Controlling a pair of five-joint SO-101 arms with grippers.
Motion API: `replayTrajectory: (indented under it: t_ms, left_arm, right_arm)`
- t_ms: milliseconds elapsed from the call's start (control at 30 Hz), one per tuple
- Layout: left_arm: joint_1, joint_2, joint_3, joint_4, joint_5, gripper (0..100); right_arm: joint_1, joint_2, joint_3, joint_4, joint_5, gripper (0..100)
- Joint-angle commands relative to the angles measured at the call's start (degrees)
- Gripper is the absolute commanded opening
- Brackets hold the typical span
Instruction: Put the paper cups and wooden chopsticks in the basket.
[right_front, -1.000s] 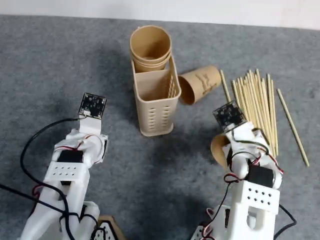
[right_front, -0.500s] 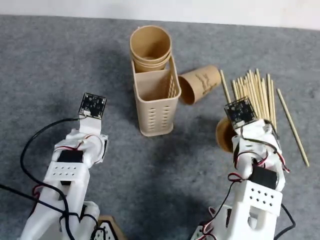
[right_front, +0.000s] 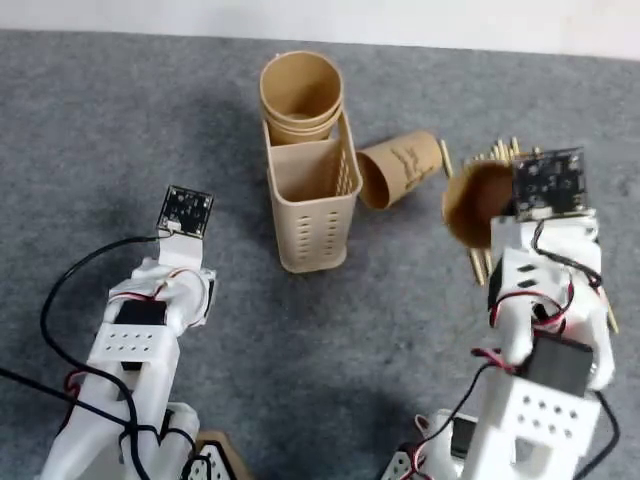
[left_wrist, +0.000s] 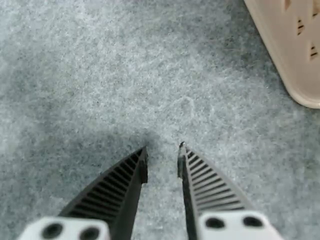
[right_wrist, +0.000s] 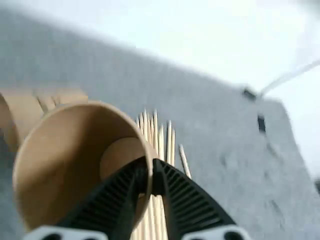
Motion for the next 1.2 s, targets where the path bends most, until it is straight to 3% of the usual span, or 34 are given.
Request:
replayTrajectory:
  t_ms: [0, 133, 333, 533, 900, 1067, 1167]
  left_arm:
    - [0.3, -0.9, -0.1, -0.8, 0.4, 12]
    - [0.4, -0.9, -0.1, -0.8, 0.4, 12]
    - [0.4, -0.9, -0.1, -0.8, 0.4, 12]
    - [0.4, -0.9, -0.1, -0.8, 0.4, 12]
    - [0.6, -0.9, -0.1, -0.8, 0.4, 12]
    - [0.6, -0.9, 0.0, -0.8, 0.4, 12]
    - [0.6, -0.9, 0.6, -1.1, 0.4, 12]
  right_arm:
    - [-4.8, -0.6, -14.2, 3.7, -9.1, 0.5]
    - [-12.4, 1.3, -22.3, 3.6, -20.5, 0.5]
    - [-27.3, 16.7, -32.8, -2.4, -31.7, 0.5]
    - [-30.0, 31.8, -38.2, -3.3, -38.3, 0.5]
    - [-30.5, 47.1, -42.9, -7.4, -39.1, 1.6]
    - [-33.0, 54.3, -50.5, -7.3, -39.4, 18.2]
    - [-34.6, 60.4, -55.4, -5.8, -39.8, 21.1]
